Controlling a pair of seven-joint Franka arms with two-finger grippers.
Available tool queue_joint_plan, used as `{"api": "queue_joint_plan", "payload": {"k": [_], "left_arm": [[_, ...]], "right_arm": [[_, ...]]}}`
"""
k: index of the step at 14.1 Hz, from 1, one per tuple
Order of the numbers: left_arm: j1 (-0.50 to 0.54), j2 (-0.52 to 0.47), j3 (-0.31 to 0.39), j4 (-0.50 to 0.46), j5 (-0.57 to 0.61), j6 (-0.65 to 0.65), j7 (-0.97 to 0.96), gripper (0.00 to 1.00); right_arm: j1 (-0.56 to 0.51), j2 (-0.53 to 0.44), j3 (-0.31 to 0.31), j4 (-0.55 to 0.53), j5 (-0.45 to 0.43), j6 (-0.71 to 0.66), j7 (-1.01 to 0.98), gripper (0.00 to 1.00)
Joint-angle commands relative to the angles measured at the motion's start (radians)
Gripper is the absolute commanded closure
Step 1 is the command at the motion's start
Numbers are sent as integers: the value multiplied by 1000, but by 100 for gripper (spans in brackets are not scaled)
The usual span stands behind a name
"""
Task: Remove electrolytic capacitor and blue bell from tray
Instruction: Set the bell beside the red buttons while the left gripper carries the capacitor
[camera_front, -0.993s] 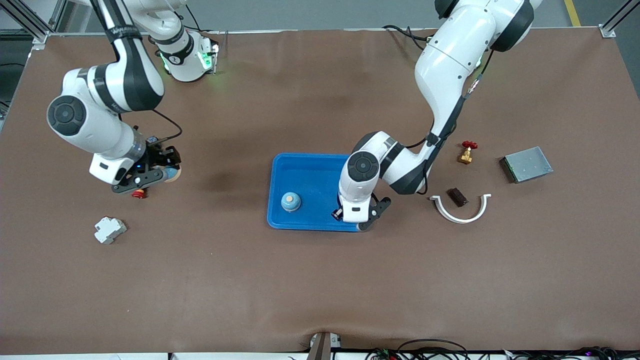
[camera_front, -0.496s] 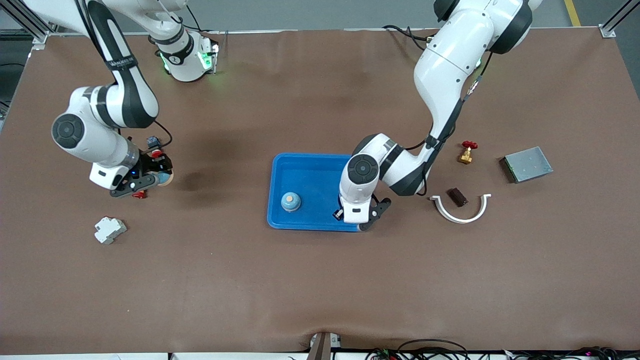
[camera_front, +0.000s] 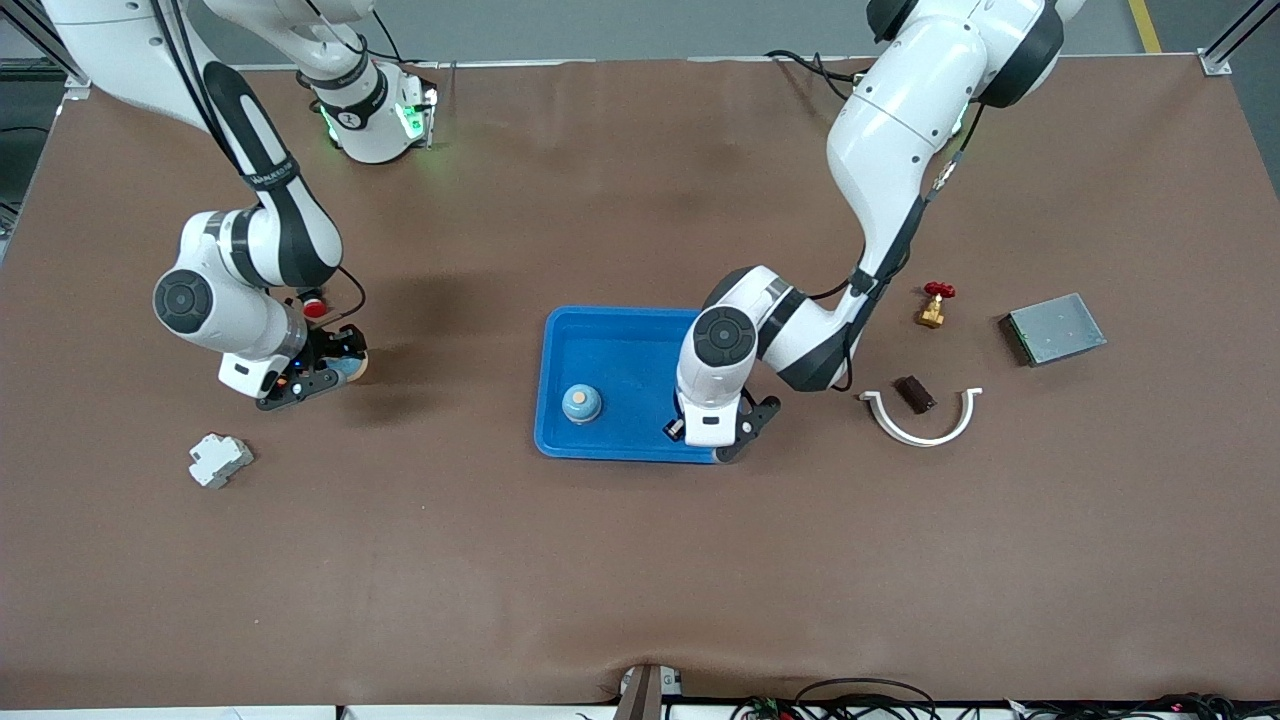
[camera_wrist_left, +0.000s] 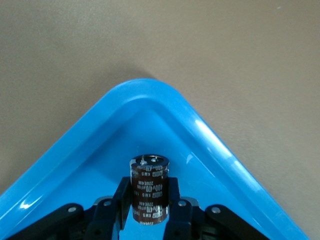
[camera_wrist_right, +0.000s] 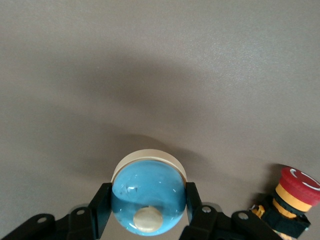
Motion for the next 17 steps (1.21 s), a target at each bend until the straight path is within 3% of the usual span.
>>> {"api": "queue_joint_plan", "payload": {"k": [1,7,13,17], "left_arm": [[-14,-45,12,8,52,-64,-6,100],[11,-142,12,5,134,-168,44,100],[176,-249,3,-56,120,-262,279,100],[293,-271,0,-116,120,-263,429,100]], "right_arm": [[-17,21,9,33,-39,-8,-7,91],[-17,62,11,66,-88,-8,-7,91],[-20,103,11,97,-90,-7,-9,91],[-18,108,11,103,-90,-7,-7,84]]}}
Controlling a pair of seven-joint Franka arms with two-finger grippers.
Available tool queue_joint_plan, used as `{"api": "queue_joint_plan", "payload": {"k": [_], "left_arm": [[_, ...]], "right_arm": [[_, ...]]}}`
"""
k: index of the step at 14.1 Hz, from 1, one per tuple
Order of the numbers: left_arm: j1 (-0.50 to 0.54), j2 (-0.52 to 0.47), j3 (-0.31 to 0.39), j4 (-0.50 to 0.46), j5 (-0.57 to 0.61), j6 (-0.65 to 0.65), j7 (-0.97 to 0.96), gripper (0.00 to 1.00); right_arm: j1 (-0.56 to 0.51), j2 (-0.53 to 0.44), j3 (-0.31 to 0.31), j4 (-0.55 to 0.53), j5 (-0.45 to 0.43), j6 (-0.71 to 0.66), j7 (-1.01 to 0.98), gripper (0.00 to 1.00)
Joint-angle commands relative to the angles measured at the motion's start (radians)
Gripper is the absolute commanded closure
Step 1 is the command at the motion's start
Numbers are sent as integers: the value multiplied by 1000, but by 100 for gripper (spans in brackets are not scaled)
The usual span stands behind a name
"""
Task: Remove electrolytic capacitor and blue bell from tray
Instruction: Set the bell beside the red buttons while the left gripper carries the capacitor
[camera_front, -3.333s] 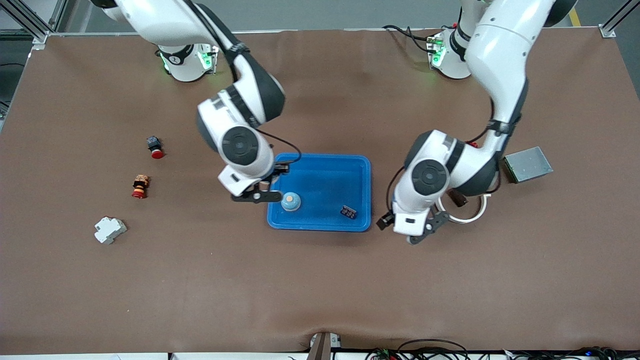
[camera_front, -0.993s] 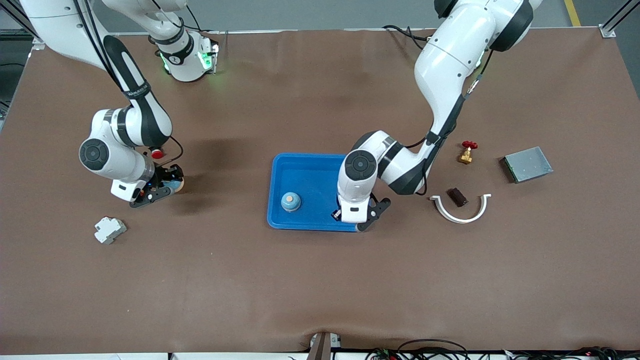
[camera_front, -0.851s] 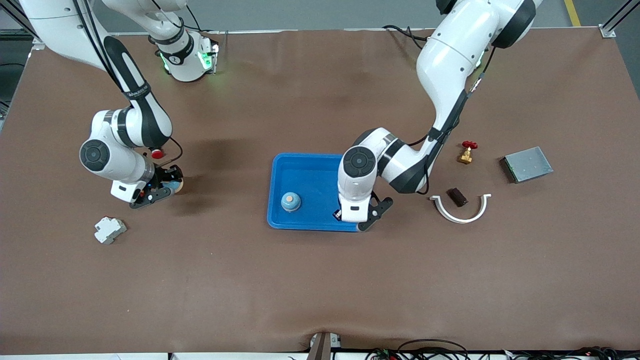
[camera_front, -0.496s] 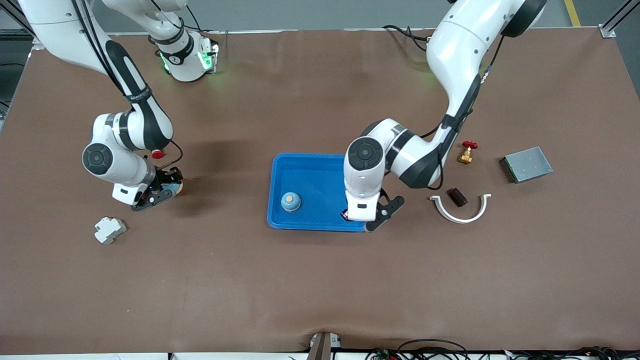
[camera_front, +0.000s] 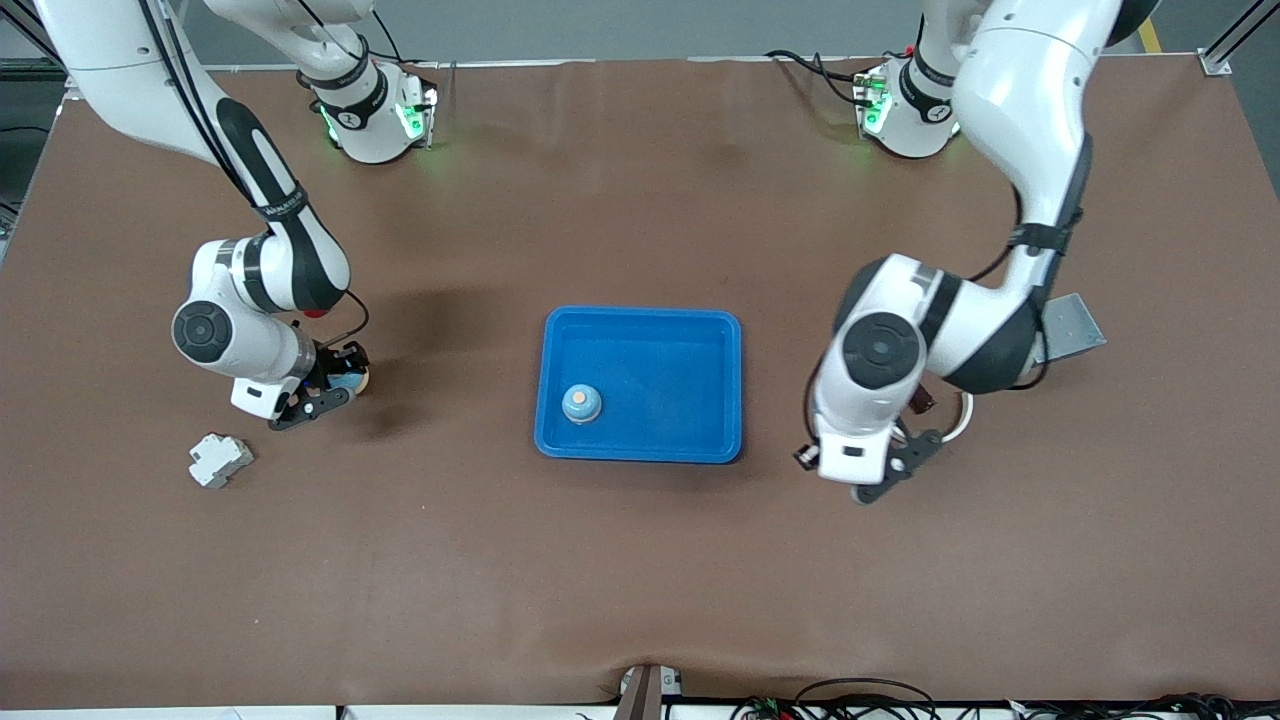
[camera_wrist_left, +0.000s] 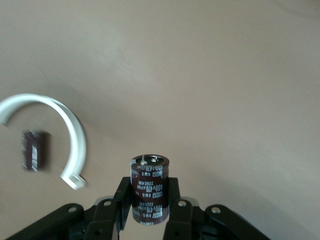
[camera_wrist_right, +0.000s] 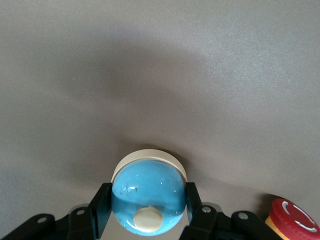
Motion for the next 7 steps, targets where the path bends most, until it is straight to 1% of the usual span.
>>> {"api": "queue_joint_plan", "payload": {"k": [1,3,4,5,6,7], "left_arm": [[63,-38,-12,-71,8,-2,84,100],[114,-35,-12,-99,8,0,150,100],[140,-32,-12,-108,8,1,186,100],[163,-27,-12,-111,8,4,216,100],[180,-23,-12,-117,8,10,243,100],[200,-18,-12,-119,8,21,265,100]], "right_arm": [[-17,11,12,21,-22,-7,-4,80],[-17,11,12,21,-22,-8,-4,72],[-17,11,12,23,-22,-7,-4,63],[-17,11,12,24,-22,-10,-4,51],[-17,11,12,27,-22,-13,-4,36],[-19,10,10,27,-22,-13,-4,15]]}}
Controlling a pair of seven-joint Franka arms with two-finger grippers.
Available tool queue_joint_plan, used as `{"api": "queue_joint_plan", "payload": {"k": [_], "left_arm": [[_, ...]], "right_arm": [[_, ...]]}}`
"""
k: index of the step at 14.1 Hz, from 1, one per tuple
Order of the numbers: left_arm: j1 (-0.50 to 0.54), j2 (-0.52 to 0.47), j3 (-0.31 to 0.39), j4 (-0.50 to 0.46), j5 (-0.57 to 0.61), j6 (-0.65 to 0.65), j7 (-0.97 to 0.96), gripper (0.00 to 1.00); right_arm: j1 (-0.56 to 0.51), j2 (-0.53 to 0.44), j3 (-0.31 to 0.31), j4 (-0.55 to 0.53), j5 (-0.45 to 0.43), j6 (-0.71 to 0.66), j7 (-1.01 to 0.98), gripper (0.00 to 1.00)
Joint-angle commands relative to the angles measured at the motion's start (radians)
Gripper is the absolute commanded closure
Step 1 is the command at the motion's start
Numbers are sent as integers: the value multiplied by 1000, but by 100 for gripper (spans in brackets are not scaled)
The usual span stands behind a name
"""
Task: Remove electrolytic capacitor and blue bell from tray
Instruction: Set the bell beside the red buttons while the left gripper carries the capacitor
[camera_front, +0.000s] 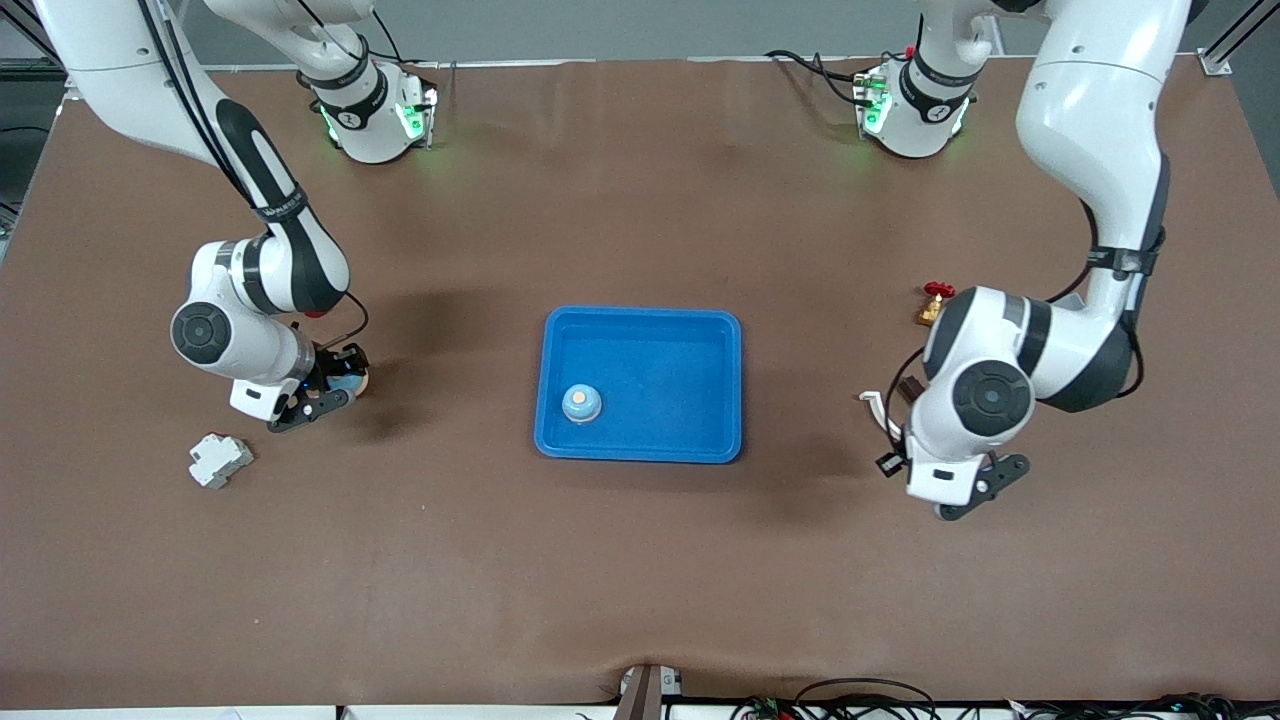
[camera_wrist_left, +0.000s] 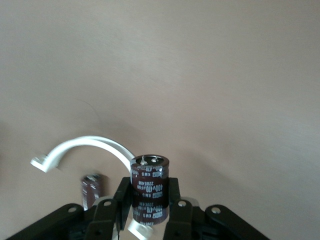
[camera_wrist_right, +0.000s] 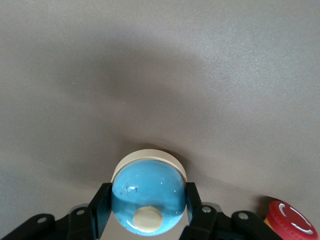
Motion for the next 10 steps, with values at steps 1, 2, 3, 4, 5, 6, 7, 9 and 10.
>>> {"api": "queue_joint_plan", "payload": {"k": [1,2,3,4,5,6,7,9,10], "left_arm": [[55,-1,-12,-27,8,40,62,100],[66,15,-10,-27,9,66,82,100],[75,32,-10,-27,9,92,100,100],[92,42,-10,-29,9,118,116,100],[97,52,-10,-27,9,138,128,100],[100,58,-10,-27,9,152,142,100],[100,65,-10,-27,9,156,150,100],[100,88,-10,-26,11,173,156,100],[103,101,-9,-27,14,184,156,100]], "right_arm": [[-19,9,12,22,-22,-12,-3,0],[-19,9,12,22,-22,-12,-3,0],[-25,6,12,23,-22,-17,-3,0],[-31,-2,12,23,-22,-20,-2,0],[-31,-6,12,35,-20,-28,1,0],[-31,-14,15,58,-17,-79,7,0],[-30,-19,15,110,-6,-171,13,0],[-24,-19,21,216,14,-334,32,0],[-19,-20,23,250,23,-383,59,0]]}}
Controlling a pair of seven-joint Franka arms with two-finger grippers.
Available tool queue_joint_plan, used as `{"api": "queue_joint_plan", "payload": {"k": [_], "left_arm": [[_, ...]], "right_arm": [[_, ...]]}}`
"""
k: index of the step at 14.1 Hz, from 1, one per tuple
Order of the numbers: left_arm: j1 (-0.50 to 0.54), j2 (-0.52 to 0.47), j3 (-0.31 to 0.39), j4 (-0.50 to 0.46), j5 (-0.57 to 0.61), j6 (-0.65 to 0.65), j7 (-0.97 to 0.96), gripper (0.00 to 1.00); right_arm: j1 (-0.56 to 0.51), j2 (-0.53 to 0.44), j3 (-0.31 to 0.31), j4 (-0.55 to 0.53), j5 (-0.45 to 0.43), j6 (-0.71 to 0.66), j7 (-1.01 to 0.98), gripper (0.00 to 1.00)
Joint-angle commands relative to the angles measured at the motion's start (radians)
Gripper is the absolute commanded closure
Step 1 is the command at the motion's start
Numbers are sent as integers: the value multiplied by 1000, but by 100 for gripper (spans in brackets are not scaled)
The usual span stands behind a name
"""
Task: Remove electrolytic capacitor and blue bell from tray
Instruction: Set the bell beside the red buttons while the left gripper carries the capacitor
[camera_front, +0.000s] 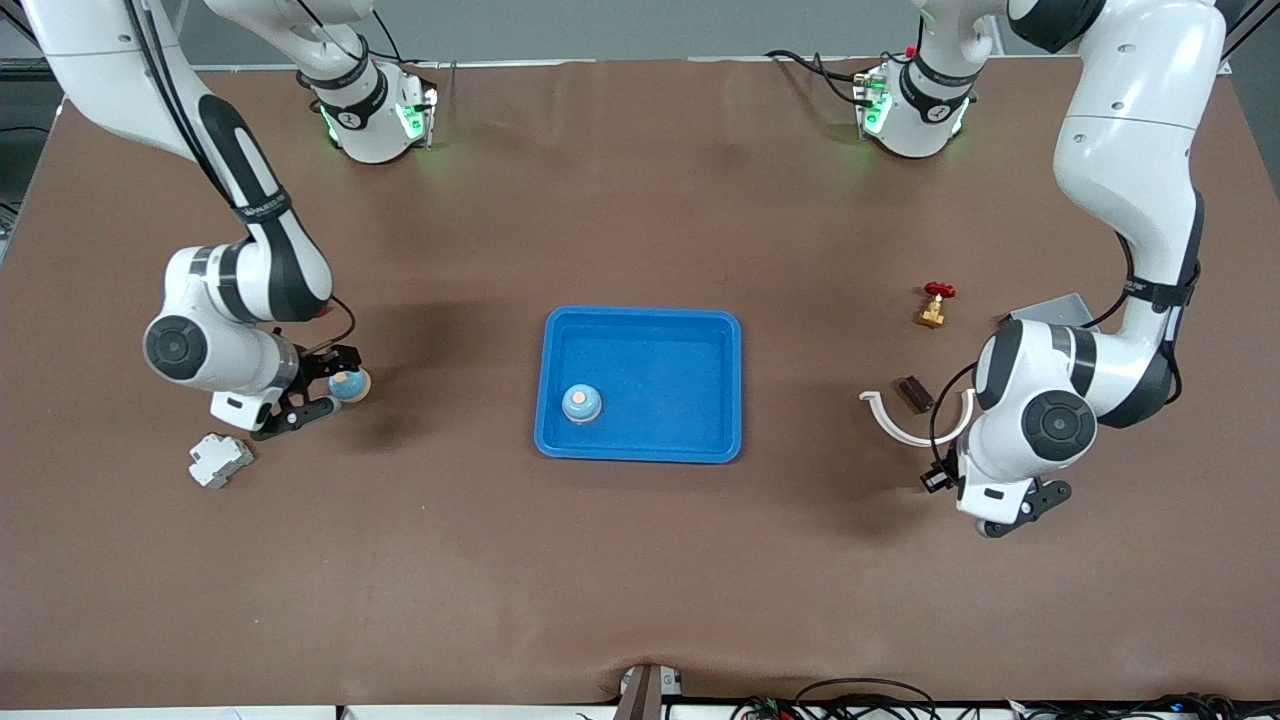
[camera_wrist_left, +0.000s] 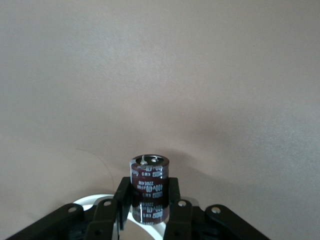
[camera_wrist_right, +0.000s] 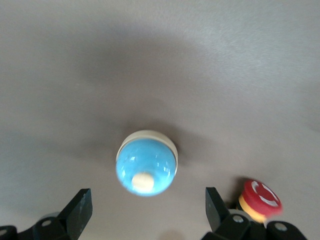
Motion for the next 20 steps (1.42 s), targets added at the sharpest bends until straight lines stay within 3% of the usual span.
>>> {"api": "queue_joint_plan", "payload": {"k": [1,4,5,6,9,16,20], "left_arm": [[8,18,-7,-4,18,27,18,100],[8,30,-7,-4,18,27,21,100],[8,30,-7,-4,17,27,21,93],[9,30,-7,-4,17,27,21,75],[8,30,-4,-4,18,25,21,0],[11,-16,-7,6,18,-5,18,0],[8,-114,-12,9,15,-99,19,0]], "right_arm": [[5,-12,22,110,18,-151,81,0],[79,-45,22,141,18,-208,238,0],[112,-59,22,141,18,-211,312,0],[151,-65,22,141,18,-210,390,0],[240,-66,22,168,56,-208,581,0],[350,-55,20,229,151,-164,843,0],[431,-33,20,236,154,-71,1003,0]]}}
